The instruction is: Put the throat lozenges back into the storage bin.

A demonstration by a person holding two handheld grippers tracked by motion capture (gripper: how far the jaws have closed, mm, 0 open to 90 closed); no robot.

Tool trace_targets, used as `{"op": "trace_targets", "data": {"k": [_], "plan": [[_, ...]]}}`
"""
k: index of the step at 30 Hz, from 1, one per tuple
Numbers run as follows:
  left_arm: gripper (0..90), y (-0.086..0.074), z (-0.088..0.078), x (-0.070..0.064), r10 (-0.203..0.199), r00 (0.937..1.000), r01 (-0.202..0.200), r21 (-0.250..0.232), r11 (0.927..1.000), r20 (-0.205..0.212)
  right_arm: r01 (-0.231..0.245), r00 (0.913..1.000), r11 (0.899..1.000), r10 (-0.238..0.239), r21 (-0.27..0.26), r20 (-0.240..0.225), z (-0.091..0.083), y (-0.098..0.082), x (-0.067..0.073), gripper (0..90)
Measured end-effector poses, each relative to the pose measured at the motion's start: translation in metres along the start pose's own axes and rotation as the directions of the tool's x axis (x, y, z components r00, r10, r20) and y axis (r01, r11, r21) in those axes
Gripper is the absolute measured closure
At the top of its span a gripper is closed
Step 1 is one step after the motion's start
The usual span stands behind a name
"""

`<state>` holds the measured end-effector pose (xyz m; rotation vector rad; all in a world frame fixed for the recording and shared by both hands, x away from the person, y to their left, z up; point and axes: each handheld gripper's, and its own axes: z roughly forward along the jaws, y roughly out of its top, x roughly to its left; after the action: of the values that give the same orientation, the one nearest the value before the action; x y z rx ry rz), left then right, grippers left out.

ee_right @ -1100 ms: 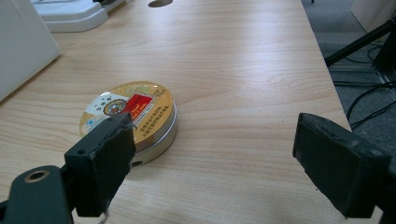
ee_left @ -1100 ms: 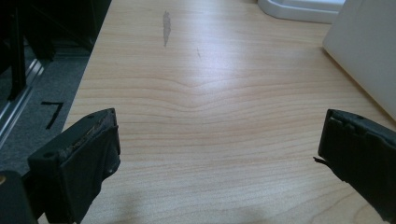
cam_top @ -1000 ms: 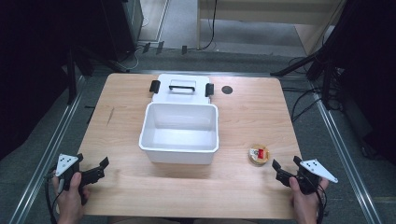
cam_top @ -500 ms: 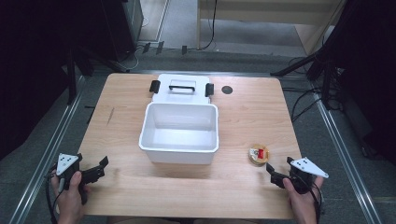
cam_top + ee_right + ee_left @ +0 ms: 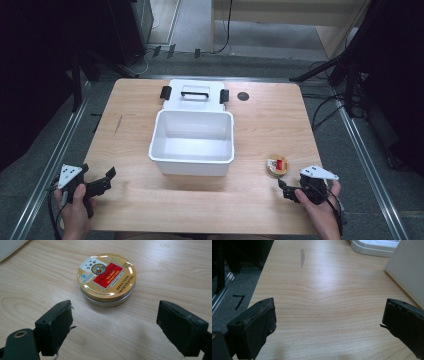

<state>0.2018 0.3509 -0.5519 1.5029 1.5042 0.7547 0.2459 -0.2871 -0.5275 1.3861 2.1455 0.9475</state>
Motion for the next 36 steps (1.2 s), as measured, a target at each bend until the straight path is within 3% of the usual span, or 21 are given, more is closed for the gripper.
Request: {"op": "trace_targets", "data": {"k": [5,11,12,14,22,27,28,29,30,31,36], "plan": [[0.0,0.0,0.0,0.002,-0.011,0.9999,0.011,0.006,0.9999,0.007,0.028,0.9994,0.995,-0.026,0.098,-0.021,0.0,0.01,0.0,13.2],[0.0,0.0,0.0,0.002,-0.012,0.9999,0.012,0.007,0.9999,0.01,0.067,0.9977,0.97,-0.062,0.232,-0.029,0.005,0.021,-0.001,13.2],[0.0,0.0,0.0,0.002,-0.012,0.9999,0.012,0.007,0.9999,0.01,0.067,0.9977,0.97,-0.062,0.232,-0.029,0.005,0.021,-0.001,13.2],[0.0,0.001,0.001,0.002,-0.013,0.9999,0.013,0.01,0.9999,0.01,0.069,0.9975,0.949,-0.061,0.306,-0.037,0.007,0.028,-0.002,13.2],[0.0,0.001,0.001,0.003,-0.016,0.9998,0.015,0.015,0.9998,0.015,0.126,0.9912,0.883,-0.094,0.453,-0.093,0.012,0.049,0.0,13.2],[0.0,0.001,0.002,0.002,-0.015,0.9998,0.014,0.018,0.9997,0.014,0.174,0.9845,0.824,-0.136,0.539,-0.11,0.017,0.063,0.004,13.2],[0.0,0.001,0.002,0.002,-0.015,0.9998,0.014,0.018,0.9997,0.014,0.174,0.9845,0.824,-0.136,0.539,-0.11,0.017,0.063,0.004,13.2],[0.0,0.001,0.002,0.002,-0.015,0.9998,0.015,0.018,0.9997,0.014,0.196,0.9807,0.794,-0.156,0.576,-0.119,0.021,0.067,0.006,13.1],[0.0,0.001,0.002,0.002,-0.015,0.9998,0.015,0.018,0.9997,0.015,0.203,0.979,0.781,-0.167,0.59,-0.116,0.022,0.069,0.008,13.1],[0.0,0.001,0.002,0.002,-0.016,0.9998,0.016,0.018,0.9997,0.015,0.216,0.9763,0.772,-0.183,0.597,-0.115,0.024,0.072,0.008,13.1],[0.0,0.001,0.002,0.003,-0.019,0.9997,0.018,0.018,0.9997,0.018,0.208,0.978,0.746,-0.167,0.632,-0.125,0.031,0.082,0.01,13.1]]}}
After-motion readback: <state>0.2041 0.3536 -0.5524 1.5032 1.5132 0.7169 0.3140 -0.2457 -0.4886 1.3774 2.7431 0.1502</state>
